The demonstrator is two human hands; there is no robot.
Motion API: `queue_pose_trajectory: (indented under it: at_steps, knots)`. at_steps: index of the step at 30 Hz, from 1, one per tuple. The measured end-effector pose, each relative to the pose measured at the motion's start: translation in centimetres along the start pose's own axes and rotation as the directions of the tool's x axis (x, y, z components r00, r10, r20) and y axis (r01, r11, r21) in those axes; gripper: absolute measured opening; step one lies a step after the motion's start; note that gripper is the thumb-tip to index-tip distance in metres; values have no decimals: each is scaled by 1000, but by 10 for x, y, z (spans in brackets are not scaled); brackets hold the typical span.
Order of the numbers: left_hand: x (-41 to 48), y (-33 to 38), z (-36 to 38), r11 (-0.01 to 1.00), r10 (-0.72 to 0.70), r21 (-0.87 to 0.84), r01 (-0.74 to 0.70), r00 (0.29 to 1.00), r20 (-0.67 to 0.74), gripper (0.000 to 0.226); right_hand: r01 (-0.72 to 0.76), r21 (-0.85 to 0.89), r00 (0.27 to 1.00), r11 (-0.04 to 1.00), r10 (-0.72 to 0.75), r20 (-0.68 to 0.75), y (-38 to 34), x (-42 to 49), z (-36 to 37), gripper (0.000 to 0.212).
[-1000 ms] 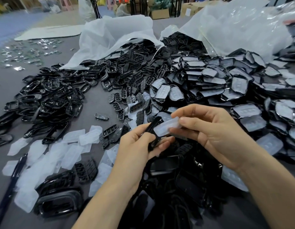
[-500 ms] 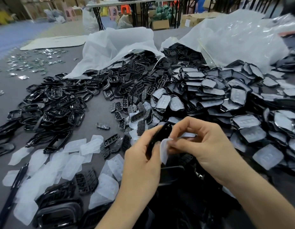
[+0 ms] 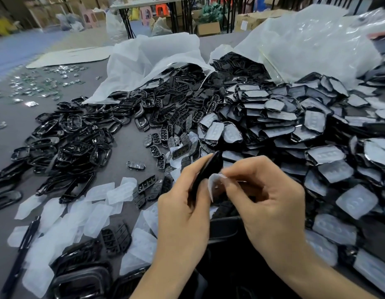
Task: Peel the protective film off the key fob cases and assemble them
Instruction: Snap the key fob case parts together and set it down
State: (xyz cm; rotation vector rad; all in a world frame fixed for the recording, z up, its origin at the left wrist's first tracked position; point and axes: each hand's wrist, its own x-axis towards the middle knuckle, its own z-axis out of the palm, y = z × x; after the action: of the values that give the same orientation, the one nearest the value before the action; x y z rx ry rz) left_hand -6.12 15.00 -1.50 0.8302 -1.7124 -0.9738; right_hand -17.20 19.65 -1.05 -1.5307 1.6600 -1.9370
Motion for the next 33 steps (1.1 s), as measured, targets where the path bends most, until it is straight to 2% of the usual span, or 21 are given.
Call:
queue_pose_trajectory:
  at_steps: [2,5,10,14,19,23,27,30,33]
  knots:
    - [0,4,0,996,2,-95,-1,1000,15,36,124,-94,991,988,-128,-40,-1,-2,-1,10]
    - [0,8,0,983,4,-184,7,998,57,33,126,-89,986,988,-134,-95,-2,-4,0,7]
    - [-6,11,1,997,49,-69,-45,997,61,29,141,-124,979,982,-157,-133,-8,1,-2,11]
    - [-5,11,2,991,126,-45,-123,990,69,33,182,-159,969,970,-204,-137,-7,1,-4,8]
    - [-3,10,0,975,219,11,-221,973,76,40,116,-63,981,991,-124,-151,-5,1,-3,13]
    - [2,9,-5,979,201,7,-204,973,117,49,0,68,992,998,9,-125,-7,3,-5,16]
    - [8,5,-15,981,165,66,-182,964,209,36,-220,250,973,943,231,-18,-7,8,-5,21]
    - [13,2,-22,983,86,132,-129,952,294,37,-417,278,909,865,390,150,-3,16,-9,32]
    - [14,2,-25,990,2,133,-54,932,364,38,-592,274,801,758,513,310,2,24,-17,35]
